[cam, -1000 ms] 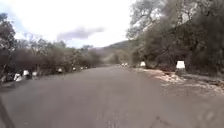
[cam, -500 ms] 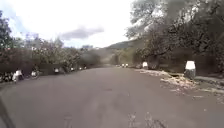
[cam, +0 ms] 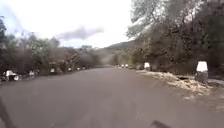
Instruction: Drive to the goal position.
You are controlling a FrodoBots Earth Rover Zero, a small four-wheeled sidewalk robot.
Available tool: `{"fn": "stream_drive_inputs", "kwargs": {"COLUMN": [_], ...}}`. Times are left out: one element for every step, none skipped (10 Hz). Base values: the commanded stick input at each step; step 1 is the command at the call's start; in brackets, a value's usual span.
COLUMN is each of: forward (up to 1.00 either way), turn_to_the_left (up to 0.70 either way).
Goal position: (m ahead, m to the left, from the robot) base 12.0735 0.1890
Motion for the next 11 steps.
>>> {"fn": "stream_drive_inputs", "kwargs": {"forward": [1.00, 1.00, 1.00, 1.00, 1.00, 1.00, 1.00, 1.00, 1.00, 1.00, 1.00], "turn_to_the_left": [0.00, 0.28, 0.35, 0.00, 0.00, 0.00, 0.00, 0.00, 0.00, 0.00, 0.00]}}
